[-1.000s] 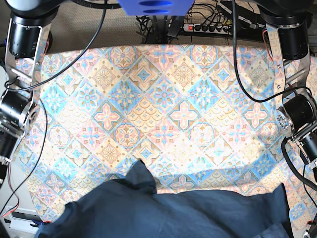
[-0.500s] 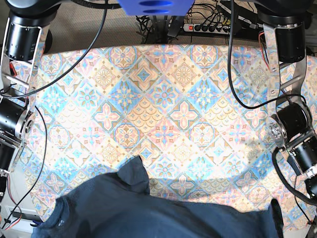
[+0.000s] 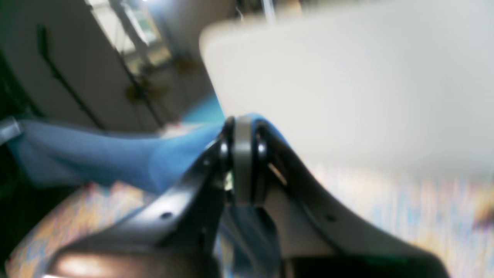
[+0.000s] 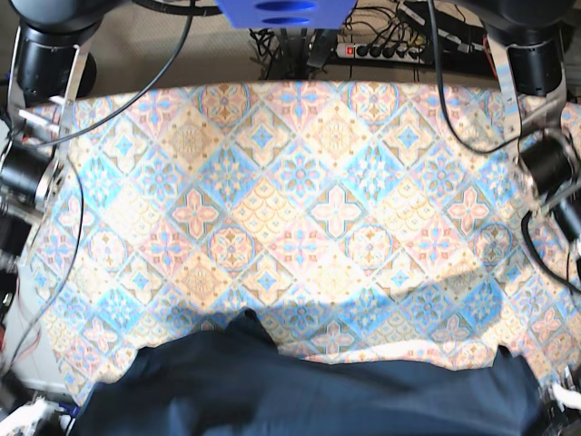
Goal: Layout the t-shirt on the table in an organized manner, then fold the t-shirt properly
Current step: 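Swing the held shirt up and lay it flat with both grippers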
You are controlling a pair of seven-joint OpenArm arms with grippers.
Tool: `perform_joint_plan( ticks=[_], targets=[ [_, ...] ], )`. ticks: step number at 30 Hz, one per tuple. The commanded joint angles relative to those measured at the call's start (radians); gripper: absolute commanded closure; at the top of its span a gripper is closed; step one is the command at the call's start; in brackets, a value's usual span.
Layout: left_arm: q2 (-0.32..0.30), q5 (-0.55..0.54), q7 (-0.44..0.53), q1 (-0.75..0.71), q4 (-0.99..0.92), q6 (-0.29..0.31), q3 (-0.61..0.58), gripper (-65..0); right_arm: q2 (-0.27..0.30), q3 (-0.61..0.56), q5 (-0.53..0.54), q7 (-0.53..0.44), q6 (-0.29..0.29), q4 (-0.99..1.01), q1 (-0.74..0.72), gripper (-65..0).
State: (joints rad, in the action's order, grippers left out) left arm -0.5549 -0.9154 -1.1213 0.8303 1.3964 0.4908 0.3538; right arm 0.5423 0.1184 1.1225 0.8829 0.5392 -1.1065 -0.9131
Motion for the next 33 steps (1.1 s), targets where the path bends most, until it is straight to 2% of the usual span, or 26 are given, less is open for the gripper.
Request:
perform_joint_plan(
  ticks=[1, 3, 8, 11, 16, 22, 29, 33],
  targets=[
    [-0.024, -0.041, 0.034, -0.007, 0.057, 0.006, 0.017, 0.0, 0.029, 0.023, 0.035, -0.026, 0.006, -0.033, -0.002, 0.0],
    [-0.029, -0.055, 0.031, -0.113, 0.110, 0.006, 0.064, 0.0, 0.031, 0.071, 0.037, -0.021, 0.006, -0.060, 0.093, 0.0],
    [-0.034, -0.095, 0.030, -0.259, 0.142, 0.006, 0.080, 0.0, 0.031, 0.134, 0.046, -0.021, 0.006, -0.159, 0.315, 0.0],
    [-0.034, -0.095, 0.027, -0.366, 0.231, 0.006, 0.121, 0.0, 0.034, 0.160, 0.083, -0.015, 0.006, -0.231, 0.420, 0.0],
    [-0.026, -0.097, -0.042, -0.527, 0.324, 0.006, 0.184, 0.0, 0.048, 0.241, 0.135, 0.012, 0.006, -0.324, 0.622, 0.0],
    [-0.024, -0.112, -0.042, -0.780, 0.439, 0.007, 0.224, 0.0, 0.046, 0.358, 0.155, 0.012, 0.006, -0.516, 0.926, 0.0],
    [-0.034, -0.132, -0.039, -1.027, 0.444, 0.010, 0.228, 0.0, 0.040, 0.396, 0.155, 0.012, 0.006, -0.703, 1.172, 0.0],
    [-0.052, -0.123, -0.039, -1.120, 0.444, 0.010, 0.228, 0.0, 0.040, 0.395, 0.155, 0.014, 0.006, -0.716, 1.277, 0.0]
  ],
)
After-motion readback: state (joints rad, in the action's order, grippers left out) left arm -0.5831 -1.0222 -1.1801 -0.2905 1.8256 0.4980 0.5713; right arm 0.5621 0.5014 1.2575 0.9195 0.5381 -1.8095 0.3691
